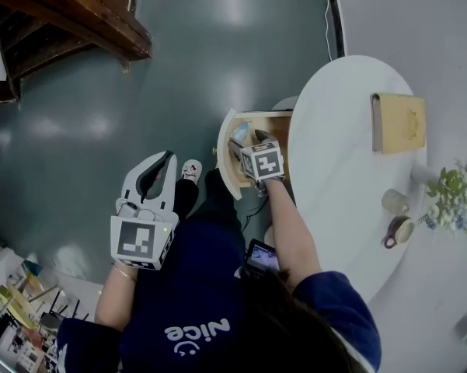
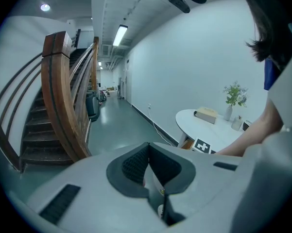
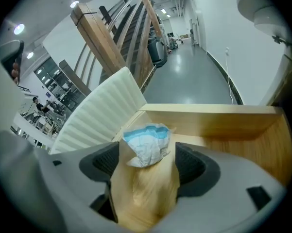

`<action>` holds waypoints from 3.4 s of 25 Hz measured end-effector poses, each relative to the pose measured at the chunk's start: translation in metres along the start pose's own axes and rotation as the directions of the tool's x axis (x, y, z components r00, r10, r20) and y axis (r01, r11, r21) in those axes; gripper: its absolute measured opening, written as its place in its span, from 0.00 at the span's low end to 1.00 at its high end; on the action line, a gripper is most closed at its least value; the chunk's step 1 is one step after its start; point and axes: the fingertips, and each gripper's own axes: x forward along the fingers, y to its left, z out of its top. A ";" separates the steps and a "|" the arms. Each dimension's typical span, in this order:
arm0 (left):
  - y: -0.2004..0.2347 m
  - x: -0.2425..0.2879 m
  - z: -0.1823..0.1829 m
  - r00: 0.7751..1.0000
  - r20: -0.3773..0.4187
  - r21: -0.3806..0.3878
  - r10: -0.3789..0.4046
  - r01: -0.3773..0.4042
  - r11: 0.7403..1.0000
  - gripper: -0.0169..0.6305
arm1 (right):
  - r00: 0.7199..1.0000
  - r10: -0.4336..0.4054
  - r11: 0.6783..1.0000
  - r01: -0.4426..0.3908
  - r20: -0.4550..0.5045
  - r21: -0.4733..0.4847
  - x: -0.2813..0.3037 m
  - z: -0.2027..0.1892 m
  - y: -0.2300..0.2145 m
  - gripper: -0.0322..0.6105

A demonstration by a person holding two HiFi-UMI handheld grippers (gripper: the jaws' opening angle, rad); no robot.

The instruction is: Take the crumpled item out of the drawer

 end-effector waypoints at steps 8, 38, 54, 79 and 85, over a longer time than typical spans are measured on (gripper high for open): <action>0.000 0.002 -0.010 1.000 -0.026 -0.010 0.002 -0.003 1.000 0.03 | 0.999 0.004 0.998 -0.007 -0.049 -0.058 0.012 -0.004 -0.005 0.61; 0.002 0.000 -0.029 0.996 -0.090 -0.032 0.027 -0.030 0.999 0.03 | 0.995 0.019 0.996 -0.027 -0.094 -0.088 0.043 -0.012 -0.006 0.32; -0.004 0.001 -0.016 0.999 -0.042 -0.031 -0.005 0.004 1.000 0.03 | 0.998 -0.039 0.999 0.038 -0.050 -0.031 0.015 -0.008 -0.005 0.26; -0.012 -0.010 0.007 0.993 0.059 0.026 -0.098 0.097 0.995 0.03 | 0.991 -0.093 0.995 0.090 0.091 0.037 -0.057 -0.006 0.039 0.26; -0.023 -0.006 0.012 0.986 0.077 0.027 -0.145 0.144 0.989 0.03 | 0.986 -0.106 0.994 0.102 0.130 0.040 -0.078 -0.004 0.049 0.25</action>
